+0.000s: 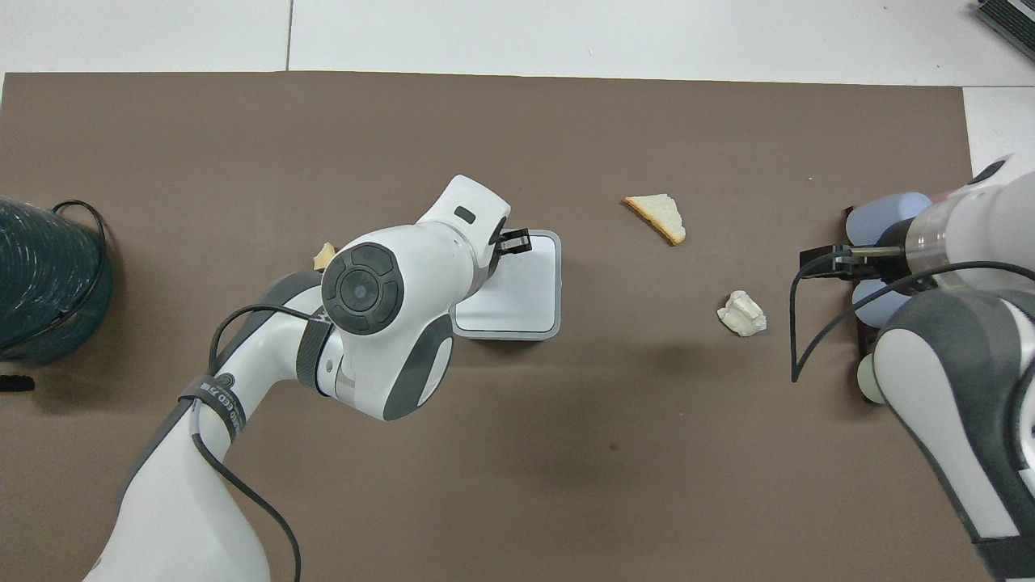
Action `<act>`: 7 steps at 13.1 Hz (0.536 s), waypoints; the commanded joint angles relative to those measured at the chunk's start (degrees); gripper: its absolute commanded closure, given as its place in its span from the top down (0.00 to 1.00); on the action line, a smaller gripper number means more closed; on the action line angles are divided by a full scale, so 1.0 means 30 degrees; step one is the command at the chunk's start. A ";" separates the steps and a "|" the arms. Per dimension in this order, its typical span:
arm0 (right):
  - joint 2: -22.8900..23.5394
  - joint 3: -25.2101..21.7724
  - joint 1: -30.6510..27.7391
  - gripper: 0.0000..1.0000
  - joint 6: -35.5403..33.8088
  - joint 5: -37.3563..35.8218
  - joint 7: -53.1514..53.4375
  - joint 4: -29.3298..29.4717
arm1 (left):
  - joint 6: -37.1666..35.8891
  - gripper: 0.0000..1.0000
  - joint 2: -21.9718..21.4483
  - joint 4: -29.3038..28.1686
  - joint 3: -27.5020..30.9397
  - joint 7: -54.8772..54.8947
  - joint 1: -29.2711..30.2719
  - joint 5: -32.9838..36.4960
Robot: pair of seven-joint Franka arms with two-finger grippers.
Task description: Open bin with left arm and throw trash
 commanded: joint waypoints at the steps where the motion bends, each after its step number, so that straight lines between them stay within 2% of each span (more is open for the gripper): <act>1: 0.0231 0.0052 -0.0169 1.00 0.2367 -0.0065 -0.0565 -0.2125 | -0.0557 0.04 0.0514 -0.0160 0.0274 0.0016 -0.0516 -0.0424; 3: 0.0991 0.0081 -0.0082 1.00 0.3656 -0.0065 -0.0566 -0.3123 | -0.2949 0.04 -0.0011 0.0832 0.0449 0.0161 -0.0194 -0.0394; 5: 0.2308 0.0081 0.0064 1.00 0.6171 -0.0094 -0.0769 -0.3740 | -0.6725 0.04 -0.0161 0.3199 0.0713 0.0191 0.0592 -0.0190; 7: 0.2373 0.0082 0.0181 1.00 0.6885 -0.0094 -0.1470 -0.4647 | -0.9545 0.04 -0.0423 0.4789 0.0714 0.0250 0.1676 -0.0102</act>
